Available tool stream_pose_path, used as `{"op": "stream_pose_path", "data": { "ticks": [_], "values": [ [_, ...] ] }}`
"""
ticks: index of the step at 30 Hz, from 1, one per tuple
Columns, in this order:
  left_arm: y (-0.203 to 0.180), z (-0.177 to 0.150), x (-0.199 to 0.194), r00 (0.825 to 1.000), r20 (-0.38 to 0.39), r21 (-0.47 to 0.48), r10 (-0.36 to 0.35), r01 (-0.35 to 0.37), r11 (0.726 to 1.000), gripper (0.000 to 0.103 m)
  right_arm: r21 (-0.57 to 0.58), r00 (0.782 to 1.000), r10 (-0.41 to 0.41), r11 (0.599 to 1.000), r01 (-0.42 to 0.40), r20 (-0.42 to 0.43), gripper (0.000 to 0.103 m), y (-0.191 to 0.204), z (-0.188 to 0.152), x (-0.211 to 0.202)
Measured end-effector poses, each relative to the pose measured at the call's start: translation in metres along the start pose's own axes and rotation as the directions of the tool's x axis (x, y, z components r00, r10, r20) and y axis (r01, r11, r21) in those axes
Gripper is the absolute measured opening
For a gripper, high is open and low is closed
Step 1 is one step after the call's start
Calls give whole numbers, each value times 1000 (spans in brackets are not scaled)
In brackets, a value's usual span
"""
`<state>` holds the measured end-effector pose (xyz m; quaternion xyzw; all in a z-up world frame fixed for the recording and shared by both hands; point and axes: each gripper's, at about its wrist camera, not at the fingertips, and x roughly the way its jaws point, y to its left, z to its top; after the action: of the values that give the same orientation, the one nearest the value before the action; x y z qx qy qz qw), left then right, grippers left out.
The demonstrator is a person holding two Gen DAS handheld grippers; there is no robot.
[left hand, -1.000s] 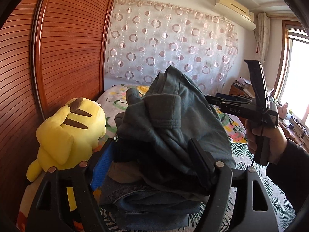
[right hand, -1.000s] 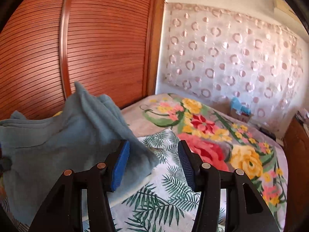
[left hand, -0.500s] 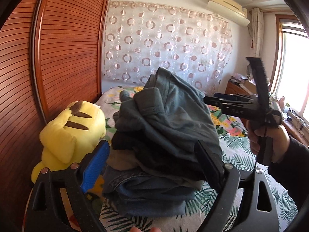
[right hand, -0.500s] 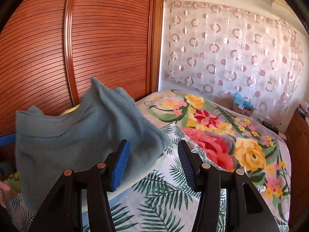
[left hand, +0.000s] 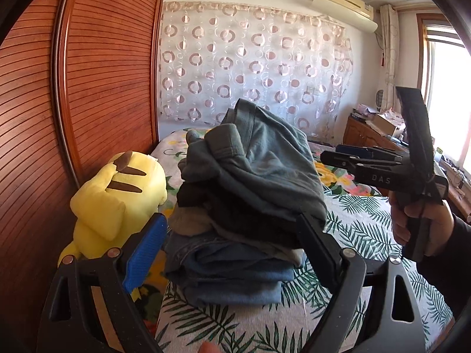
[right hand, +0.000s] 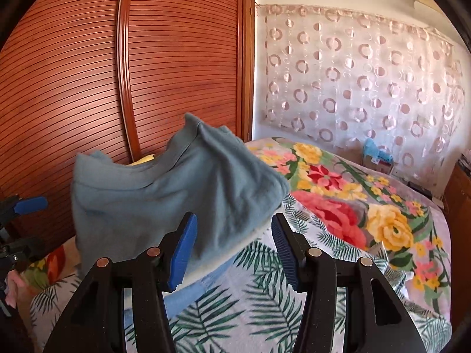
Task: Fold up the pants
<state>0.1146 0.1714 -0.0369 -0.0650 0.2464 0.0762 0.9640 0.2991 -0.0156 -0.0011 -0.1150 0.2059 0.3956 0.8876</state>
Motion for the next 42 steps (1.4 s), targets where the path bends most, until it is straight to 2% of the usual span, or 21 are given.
{"op": "stream_pose_path", "data": {
  "ticks": [6,14,32,42],
  "values": [
    [0,-2,-11,1000,2,-5,-11,11,1000,90,15,1000,-12,1000,12,1,63,9,-12,-28],
    [-8,-6,-30,1000,19,19,15,-15,1000,90,25,1000,-14,1000,13,21,81,28,-28,-65],
    [-27,-22,-46,1000,4,37,-20,20,999,90,93,999,-27,995,24,27,83,48,-58,-112],
    [-52,-29,-54,997,-3,79,-80,79,994,90,133,997,-75,989,69,35,84,54,-74,-143]
  ]
}}
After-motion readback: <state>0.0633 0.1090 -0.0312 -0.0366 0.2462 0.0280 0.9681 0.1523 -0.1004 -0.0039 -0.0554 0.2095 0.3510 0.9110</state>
